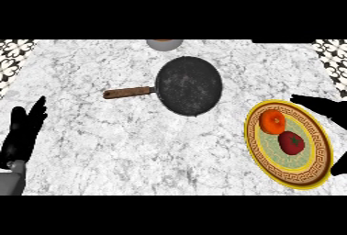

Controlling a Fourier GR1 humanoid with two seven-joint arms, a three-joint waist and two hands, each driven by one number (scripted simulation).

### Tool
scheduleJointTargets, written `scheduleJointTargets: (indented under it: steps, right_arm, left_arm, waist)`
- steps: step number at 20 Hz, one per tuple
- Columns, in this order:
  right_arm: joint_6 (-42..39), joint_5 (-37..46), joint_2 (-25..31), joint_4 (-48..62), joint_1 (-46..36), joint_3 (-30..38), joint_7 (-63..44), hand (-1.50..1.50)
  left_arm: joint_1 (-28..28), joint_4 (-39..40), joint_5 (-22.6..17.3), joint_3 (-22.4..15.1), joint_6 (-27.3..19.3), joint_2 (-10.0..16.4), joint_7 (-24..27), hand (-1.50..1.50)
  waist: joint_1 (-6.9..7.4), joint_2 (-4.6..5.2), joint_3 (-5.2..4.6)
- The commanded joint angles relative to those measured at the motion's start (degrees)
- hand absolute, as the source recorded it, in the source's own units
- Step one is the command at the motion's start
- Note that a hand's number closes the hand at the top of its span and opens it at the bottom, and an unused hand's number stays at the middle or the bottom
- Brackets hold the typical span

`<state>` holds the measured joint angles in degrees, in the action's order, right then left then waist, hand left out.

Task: Pick the tomato from the plate and place it in the pan

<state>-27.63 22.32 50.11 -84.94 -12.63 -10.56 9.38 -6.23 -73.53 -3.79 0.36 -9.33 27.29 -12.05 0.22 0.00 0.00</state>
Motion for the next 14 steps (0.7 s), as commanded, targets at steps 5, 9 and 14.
scheduleJointTargets:
  steps: [5, 9, 14]
  right_arm:
    - [5.8, 11.9, -5.7, 2.2, 4.8, -0.8, 2.7, -1.5]
    - [2.9, 14.0, -4.8, 1.5, 5.9, 2.2, 3.9, -1.5]
    - [4.8, 18.9, -5.9, 8.6, 5.5, 2.8, 10.7, -1.5]
  left_arm:
    - [2.6, -5.7, 2.8, 0.5, -0.8, -2.7, -2.7, 0.0]
    - [2.8, -5.4, 3.1, 2.8, 1.5, -2.1, -2.6, 0.0]
    - [-1.7, 1.2, 3.9, 5.0, 3.4, -2.6, -0.1, 0.0]
  waist:
    - [-0.08, -0.08, 0.03]
    - [-0.15, -0.08, 0.02]
    - [-0.14, 0.01, 0.02]
